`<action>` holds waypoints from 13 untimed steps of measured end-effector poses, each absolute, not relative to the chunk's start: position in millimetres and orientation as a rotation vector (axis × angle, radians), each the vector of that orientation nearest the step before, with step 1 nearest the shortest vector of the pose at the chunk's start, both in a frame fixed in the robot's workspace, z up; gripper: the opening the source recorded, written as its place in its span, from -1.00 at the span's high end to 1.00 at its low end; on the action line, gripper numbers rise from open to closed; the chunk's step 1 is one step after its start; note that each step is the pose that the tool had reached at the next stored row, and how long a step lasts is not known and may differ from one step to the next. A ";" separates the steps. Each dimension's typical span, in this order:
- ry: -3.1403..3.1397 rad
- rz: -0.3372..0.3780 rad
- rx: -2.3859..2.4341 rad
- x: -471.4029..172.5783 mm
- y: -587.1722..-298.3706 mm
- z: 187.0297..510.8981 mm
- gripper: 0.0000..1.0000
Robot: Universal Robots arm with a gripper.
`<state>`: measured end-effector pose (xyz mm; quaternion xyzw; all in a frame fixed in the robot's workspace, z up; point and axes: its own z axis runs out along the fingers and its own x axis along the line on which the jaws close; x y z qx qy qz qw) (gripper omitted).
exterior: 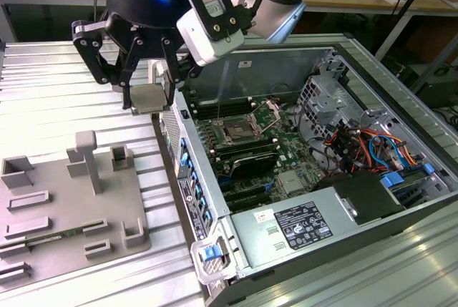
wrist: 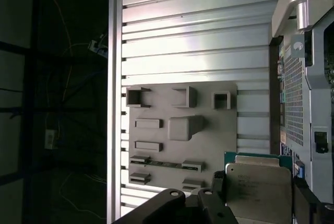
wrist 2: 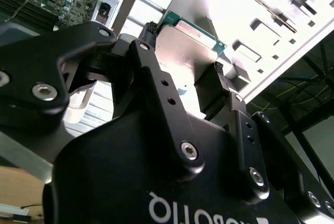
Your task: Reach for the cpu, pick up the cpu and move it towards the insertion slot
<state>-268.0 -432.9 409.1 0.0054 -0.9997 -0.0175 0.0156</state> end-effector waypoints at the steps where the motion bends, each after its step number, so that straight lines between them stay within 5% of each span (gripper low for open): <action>1: -3.110 -0.054 0.017 -266.6 -433.0 409.2 -0.09; 13: -3.110 -0.055 0.018 -235.2 -432.9 409.2 -0.09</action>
